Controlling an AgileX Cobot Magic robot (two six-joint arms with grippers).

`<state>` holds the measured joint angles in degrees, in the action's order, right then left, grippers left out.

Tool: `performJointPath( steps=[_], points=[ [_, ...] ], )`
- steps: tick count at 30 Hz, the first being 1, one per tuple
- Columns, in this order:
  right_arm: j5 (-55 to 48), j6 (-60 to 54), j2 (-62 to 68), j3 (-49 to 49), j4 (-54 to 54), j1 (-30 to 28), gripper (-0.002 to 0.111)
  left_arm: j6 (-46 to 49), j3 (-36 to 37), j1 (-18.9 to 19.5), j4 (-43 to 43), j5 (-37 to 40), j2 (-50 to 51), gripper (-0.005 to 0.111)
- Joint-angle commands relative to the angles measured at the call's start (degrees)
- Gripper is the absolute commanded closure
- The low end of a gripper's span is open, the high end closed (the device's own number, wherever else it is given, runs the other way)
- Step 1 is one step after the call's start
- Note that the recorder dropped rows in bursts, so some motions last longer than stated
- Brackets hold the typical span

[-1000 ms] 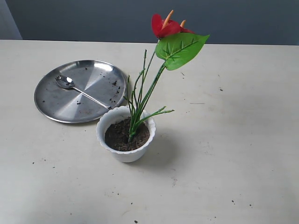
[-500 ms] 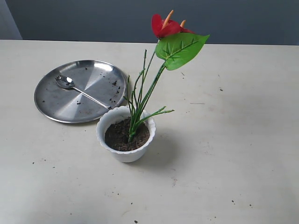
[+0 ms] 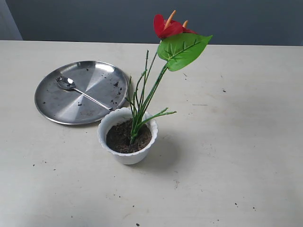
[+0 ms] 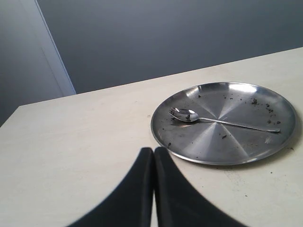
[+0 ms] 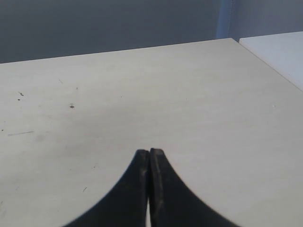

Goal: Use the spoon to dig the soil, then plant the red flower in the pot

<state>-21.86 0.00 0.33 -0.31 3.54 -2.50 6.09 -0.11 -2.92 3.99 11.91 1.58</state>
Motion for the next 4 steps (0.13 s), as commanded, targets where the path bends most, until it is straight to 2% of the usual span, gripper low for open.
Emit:
performJointPath(
  steps=[1, 4],
  points=[
    [0.70, 0.00, -0.33, 0.31, -0.03, -0.02, 0.109, -0.28, 0.11, -0.09, -0.06, -0.32, -0.24, 0.106],
    [0.70, 0.00, -0.33, 0.31, -0.03, -0.02, 0.109, -0.28, 0.11, -0.09, -0.06, -0.41, -0.24, 0.106]
  ],
)
